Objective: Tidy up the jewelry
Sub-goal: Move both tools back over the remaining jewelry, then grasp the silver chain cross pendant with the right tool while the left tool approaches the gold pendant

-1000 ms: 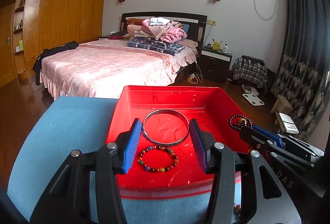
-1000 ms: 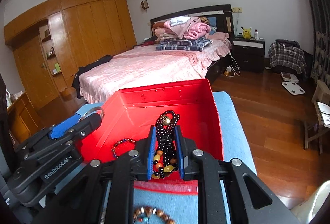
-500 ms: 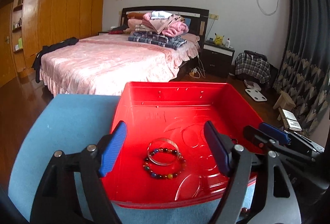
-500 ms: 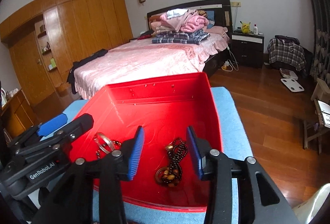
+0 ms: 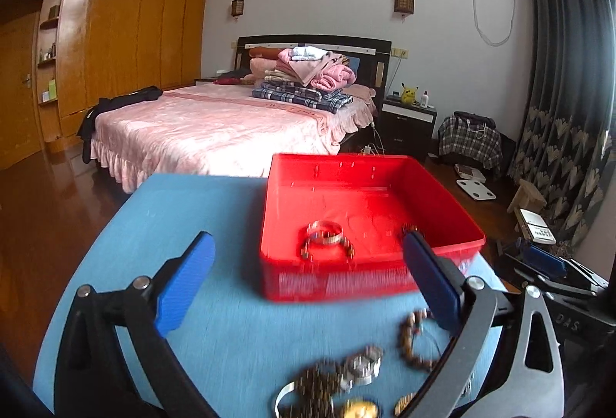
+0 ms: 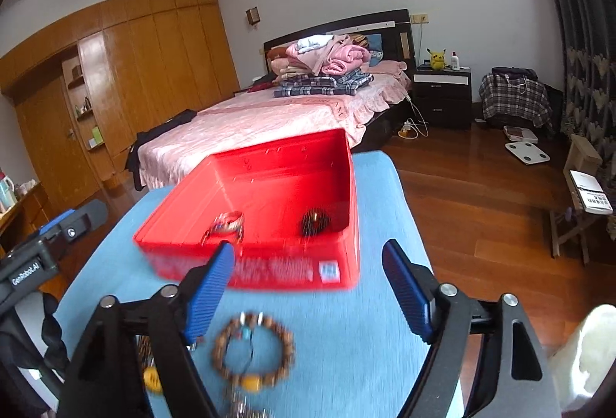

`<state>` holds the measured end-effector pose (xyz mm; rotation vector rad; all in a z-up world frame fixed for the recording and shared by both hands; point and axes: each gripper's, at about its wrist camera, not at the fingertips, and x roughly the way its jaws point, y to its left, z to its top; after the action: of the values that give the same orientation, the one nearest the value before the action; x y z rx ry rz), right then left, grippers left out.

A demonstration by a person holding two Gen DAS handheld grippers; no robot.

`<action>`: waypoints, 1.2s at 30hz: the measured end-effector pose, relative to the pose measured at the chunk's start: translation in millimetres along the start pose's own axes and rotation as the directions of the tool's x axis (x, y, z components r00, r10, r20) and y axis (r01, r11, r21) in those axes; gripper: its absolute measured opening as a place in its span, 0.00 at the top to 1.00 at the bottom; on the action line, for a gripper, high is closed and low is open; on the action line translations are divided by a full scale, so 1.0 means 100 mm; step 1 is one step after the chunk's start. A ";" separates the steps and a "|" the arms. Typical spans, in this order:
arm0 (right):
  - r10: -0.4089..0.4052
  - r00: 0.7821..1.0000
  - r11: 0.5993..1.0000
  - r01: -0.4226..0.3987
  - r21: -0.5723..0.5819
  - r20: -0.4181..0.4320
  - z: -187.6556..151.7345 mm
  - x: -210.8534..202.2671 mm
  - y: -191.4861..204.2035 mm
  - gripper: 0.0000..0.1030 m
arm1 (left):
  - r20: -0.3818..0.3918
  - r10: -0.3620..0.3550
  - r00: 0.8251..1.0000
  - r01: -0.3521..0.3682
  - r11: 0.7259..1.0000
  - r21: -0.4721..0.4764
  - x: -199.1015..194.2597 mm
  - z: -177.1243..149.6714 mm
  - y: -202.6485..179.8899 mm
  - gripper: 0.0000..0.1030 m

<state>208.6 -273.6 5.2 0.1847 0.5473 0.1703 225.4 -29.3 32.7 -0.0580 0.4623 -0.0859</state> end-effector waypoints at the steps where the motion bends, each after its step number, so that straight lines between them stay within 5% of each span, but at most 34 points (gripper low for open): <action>1: -0.001 1.000 1.000 0.001 -0.003 -0.006 -0.04 -0.02 0.01 0.23 | -0.007 -0.001 1.000 0.001 1.000 -0.003 -0.05 -0.07 -0.01 0.07; 12: -0.005 0.997 1.000 0.002 -0.029 -0.077 -0.61 -0.26 0.12 0.23 | -0.030 0.012 0.999 -0.011 1.000 0.026 -0.40 -0.68 -0.13 0.07; 24: 0.007 0.993 0.999 -0.011 -0.032 -0.118 -0.83 -0.24 0.28 0.23 | -0.106 0.015 0.994 -0.013 1.000 0.027 -0.46 -1.09 -0.09 0.07; 36: -0.004 0.979 0.997 -0.011 -0.071 -0.204 -0.86 -0.08 0.42 0.43 | -0.113 -0.014 0.994 0.013 1.000 -0.014 -0.46 -1.11 -0.02 0.08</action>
<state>151.6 -222.9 -54.2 0.0981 0.7443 0.2139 134.3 -31.4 -46.0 -0.0696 0.5757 -0.0995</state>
